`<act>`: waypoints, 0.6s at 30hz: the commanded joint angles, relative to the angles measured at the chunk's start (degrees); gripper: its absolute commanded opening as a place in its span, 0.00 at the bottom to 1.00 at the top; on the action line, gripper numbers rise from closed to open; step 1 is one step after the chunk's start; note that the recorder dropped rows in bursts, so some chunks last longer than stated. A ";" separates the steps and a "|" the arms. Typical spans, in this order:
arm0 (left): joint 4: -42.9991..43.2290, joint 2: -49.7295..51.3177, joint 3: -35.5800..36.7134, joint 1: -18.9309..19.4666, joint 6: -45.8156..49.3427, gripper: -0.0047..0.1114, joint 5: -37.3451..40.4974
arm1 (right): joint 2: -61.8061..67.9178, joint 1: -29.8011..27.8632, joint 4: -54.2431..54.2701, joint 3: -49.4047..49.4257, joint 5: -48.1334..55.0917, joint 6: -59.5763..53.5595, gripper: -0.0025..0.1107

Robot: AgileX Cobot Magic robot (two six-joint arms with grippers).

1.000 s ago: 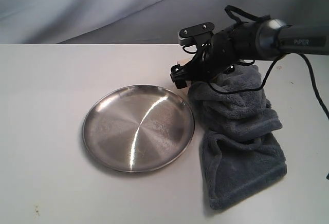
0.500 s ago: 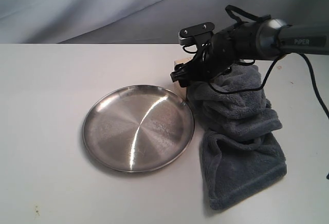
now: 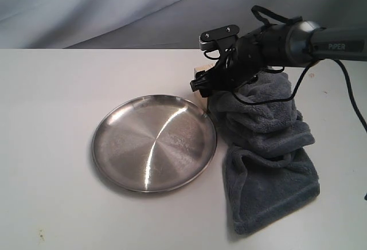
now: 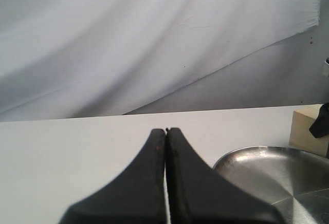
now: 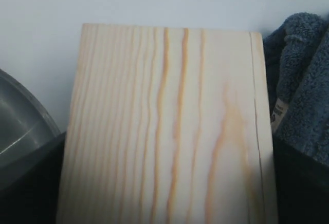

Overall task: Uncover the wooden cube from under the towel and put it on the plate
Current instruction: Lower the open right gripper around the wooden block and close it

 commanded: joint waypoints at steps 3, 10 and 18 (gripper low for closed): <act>-0.14 -0.24 0.25 0.12 -0.13 0.04 -0.62 | -2.99 0.28 -0.13 0.03 0.18 -0.53 0.58; -0.14 -0.24 0.25 0.12 -0.13 0.04 -0.62 | -4.70 0.28 -0.13 0.03 0.40 -0.53 0.55; -0.14 -0.24 0.25 0.12 -0.13 0.04 -0.62 | -8.24 2.09 0.02 0.03 -0.01 -0.65 0.55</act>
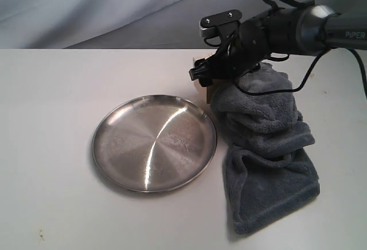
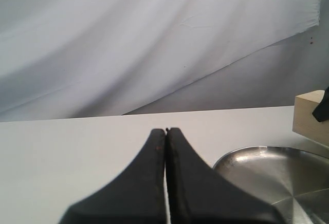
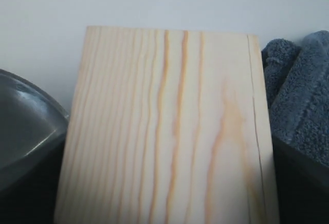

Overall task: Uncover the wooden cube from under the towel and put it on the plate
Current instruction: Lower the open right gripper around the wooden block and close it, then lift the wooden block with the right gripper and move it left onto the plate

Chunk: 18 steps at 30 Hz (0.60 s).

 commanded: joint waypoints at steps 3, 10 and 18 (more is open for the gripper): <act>-0.14 -0.24 0.25 0.12 -0.13 0.04 -0.62 | -4.34 2.93 0.02 -0.30 -2.04 -1.02 0.55; -0.14 -0.24 0.25 0.12 -0.13 0.04 -0.62 | -5.01 10.12 0.02 -0.30 -1.46 -3.14 0.55; -0.14 -0.24 0.25 0.12 -0.13 0.04 -0.62 | -4.90 16.96 0.40 -0.30 -1.57 -3.37 0.55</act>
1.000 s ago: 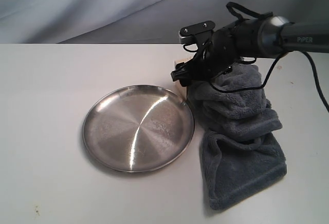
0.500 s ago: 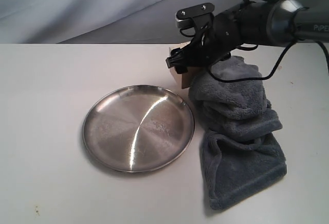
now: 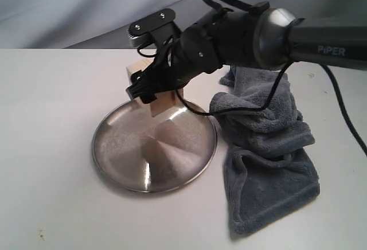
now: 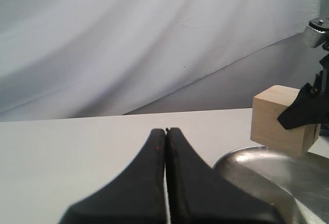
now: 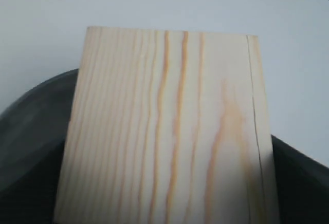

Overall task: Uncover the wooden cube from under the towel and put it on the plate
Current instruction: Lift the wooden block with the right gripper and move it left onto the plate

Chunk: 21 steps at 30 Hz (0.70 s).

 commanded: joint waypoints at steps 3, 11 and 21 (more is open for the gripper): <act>-0.14 -0.24 0.25 0.12 -0.13 0.04 -0.62 | -1.12 3.45 0.07 -0.30 -2.10 -0.65 0.55; -0.14 -0.24 0.25 0.12 -0.13 0.04 -0.62 | 3.46 3.83 0.71 -0.30 -2.82 -0.65 0.55; -0.14 -0.24 0.25 0.12 -0.13 0.04 -0.62 | 5.07 4.99 1.25 -0.30 -1.28 -0.85 0.55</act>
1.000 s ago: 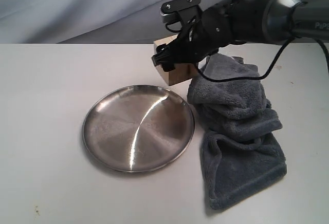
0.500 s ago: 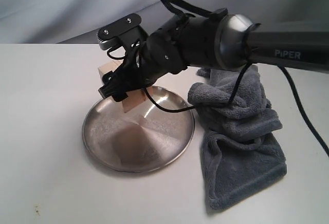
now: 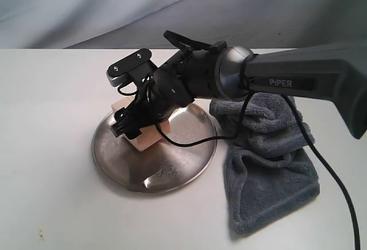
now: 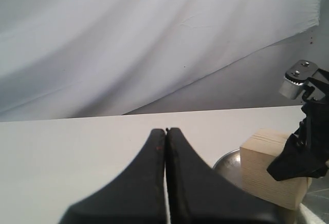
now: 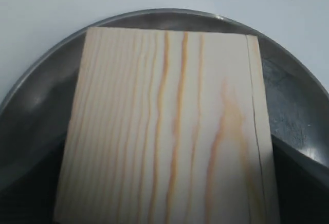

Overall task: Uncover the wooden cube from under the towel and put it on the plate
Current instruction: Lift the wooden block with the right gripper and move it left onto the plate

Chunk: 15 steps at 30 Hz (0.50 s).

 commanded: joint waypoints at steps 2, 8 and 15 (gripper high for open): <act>-0.14 -0.24 0.25 0.12 -0.13 0.04 -0.62 | -0.88 0.44 0.06 -0.30 -0.70 -0.75 0.55; -0.14 -0.24 0.25 0.12 -0.13 0.04 -0.62 | -0.56 0.44 0.06 -0.30 2.51 -0.75 0.58; -0.14 -0.24 0.25 0.12 -0.13 0.04 -0.62 | -0.18 0.44 0.06 -0.30 3.05 -0.75 0.80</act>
